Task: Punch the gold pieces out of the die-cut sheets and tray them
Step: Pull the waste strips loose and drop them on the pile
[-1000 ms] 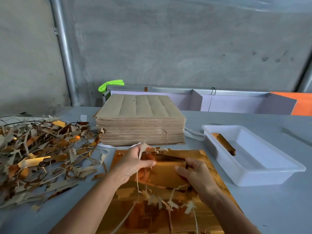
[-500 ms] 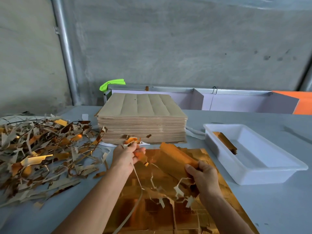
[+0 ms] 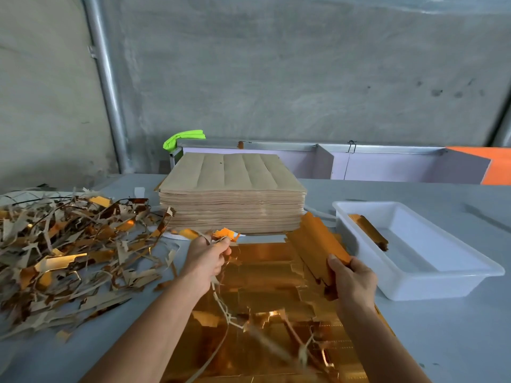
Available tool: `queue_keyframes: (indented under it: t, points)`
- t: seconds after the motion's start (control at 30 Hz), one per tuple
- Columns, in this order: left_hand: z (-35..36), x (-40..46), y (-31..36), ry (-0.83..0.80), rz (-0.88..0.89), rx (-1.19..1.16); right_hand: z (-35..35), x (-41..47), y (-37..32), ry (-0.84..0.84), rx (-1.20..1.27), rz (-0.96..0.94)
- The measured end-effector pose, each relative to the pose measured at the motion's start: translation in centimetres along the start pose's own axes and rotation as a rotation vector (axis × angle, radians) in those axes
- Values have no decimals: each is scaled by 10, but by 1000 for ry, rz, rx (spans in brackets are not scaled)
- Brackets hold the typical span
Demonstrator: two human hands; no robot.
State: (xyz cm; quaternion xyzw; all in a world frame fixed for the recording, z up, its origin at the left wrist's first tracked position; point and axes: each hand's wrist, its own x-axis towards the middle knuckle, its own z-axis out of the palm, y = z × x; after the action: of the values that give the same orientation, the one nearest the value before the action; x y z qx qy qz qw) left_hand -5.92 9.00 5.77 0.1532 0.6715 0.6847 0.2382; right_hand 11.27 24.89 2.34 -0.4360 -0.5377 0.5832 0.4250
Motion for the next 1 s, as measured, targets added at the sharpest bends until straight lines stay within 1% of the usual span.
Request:
queue_keyframes:
  t: [0.17,0.3,0.43,0.53,0.63,0.73,0.8,0.83,0.87,0.93,1.0]
  points:
    - [-5,2,-2,-85,-20,46,-6,10,-2,52,-3,-2]
    - [-4,3,-3,-176,-31,-21,-14,15,1,49,0,13]
    - [1,3,-3,-267,-47,-101,-20,12,4,11,28,31]
    - [0,5,3,-312,-22,-29,-24,9,3,-35,27,39]
    - [-2,11,22,-267,79,7,-26,10,4,-76,25,40]
    - [-5,19,43,-148,234,71,-25,10,6,-98,44,55]
    - [-3,22,43,-102,291,206,-23,9,9,-107,66,72]
    - [-1,20,38,-110,302,342,-22,8,11,-109,74,80]
    - [1,18,28,-153,296,528,-21,7,12,-111,79,89]
    - [4,12,4,-318,238,874,-21,5,14,-113,91,109]
    - [5,5,-14,-495,162,1063,-24,3,14,-108,108,119]
